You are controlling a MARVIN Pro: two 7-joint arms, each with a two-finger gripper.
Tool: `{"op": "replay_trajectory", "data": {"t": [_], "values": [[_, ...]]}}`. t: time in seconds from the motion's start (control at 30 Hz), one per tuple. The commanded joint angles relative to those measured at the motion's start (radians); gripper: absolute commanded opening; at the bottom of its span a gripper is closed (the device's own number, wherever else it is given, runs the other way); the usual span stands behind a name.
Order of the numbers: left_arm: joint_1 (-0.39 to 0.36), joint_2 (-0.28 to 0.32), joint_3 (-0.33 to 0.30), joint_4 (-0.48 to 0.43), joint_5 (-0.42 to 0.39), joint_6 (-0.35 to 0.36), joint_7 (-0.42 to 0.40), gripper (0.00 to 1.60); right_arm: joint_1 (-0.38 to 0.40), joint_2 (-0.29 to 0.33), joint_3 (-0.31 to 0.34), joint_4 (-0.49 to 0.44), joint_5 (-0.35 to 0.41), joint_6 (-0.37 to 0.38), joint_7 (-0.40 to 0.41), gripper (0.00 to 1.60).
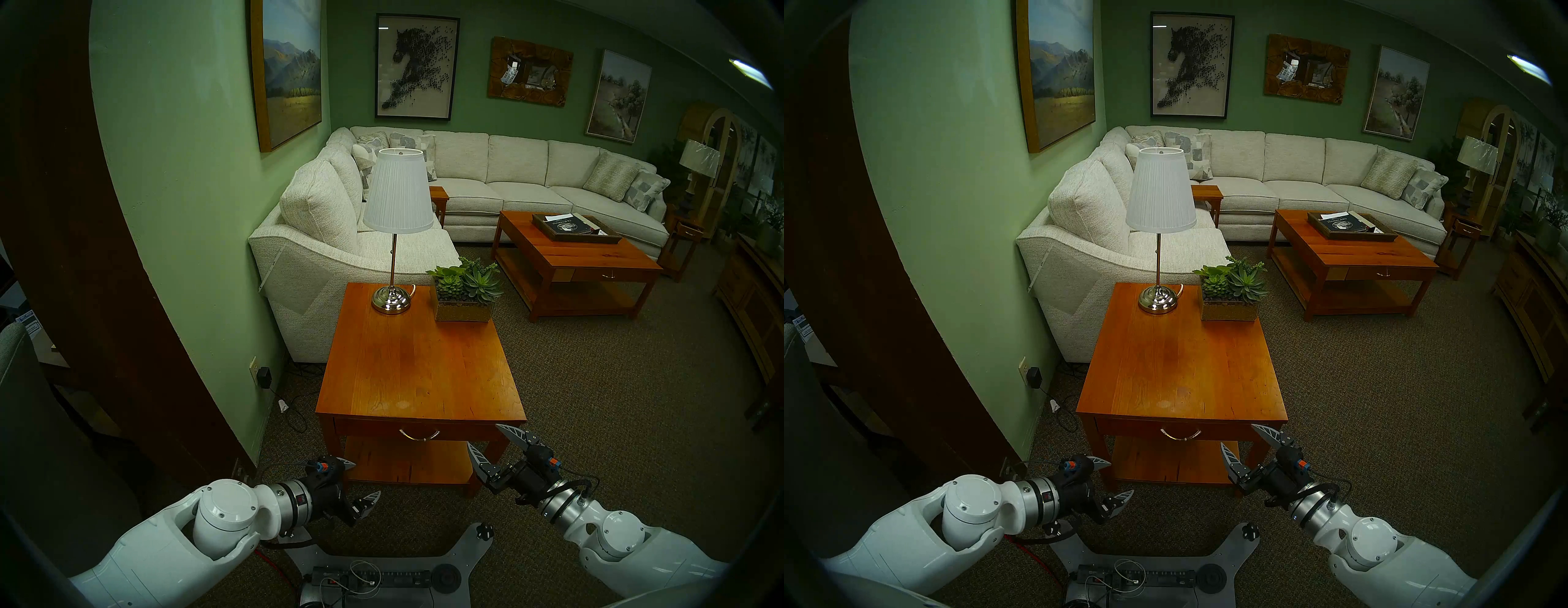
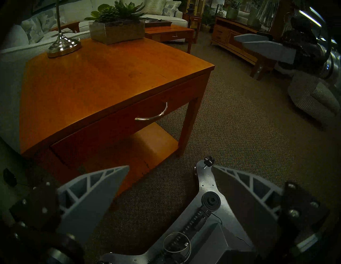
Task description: Open the drawer, take out the contents and close the drawer
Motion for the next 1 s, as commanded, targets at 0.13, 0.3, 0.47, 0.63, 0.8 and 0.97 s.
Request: {"op": "replay_trajectory", "data": {"t": [0.13, 0.3, 0.47, 0.63, 0.8, 0.97], "values": [[-0.148, -0.090, 0.051, -0.013, 0.070, 0.140, -0.067, 1.60, 0.009, 0.001, 0.008, -0.020, 0.002, -0.007, 0.000, 1.60], [-0.182, -0.109, 0.064, -0.018, 0.097, 0.215, -0.097, 1.60, 0.009, 0.001, 0.008, -0.020, 0.002, -0.007, 0.000, 1.60], [-0.258, -0.122, 0.121, 0.001, 0.170, 0.280, -0.148, 1.60, 0.010, 0.001, 0.008, -0.020, 0.002, -0.007, 0.000, 1.60], [-0.277, -0.149, 0.152, 0.025, 0.278, 0.284, -0.168, 1.60, 0.009, 0.001, 0.008, -0.020, 0.002, -0.007, 0.000, 1.60], [-0.342, -0.178, 0.203, 0.082, 0.330, 0.281, -0.173, 1.60, 0.009, 0.001, 0.008, -0.020, 0.002, -0.007, 0.000, 1.60], [-0.385, -0.218, 0.223, 0.122, 0.348, 0.280, -0.170, 1.60, 0.010, 0.001, 0.008, -0.020, 0.002, -0.007, 0.000, 1.60]]}}
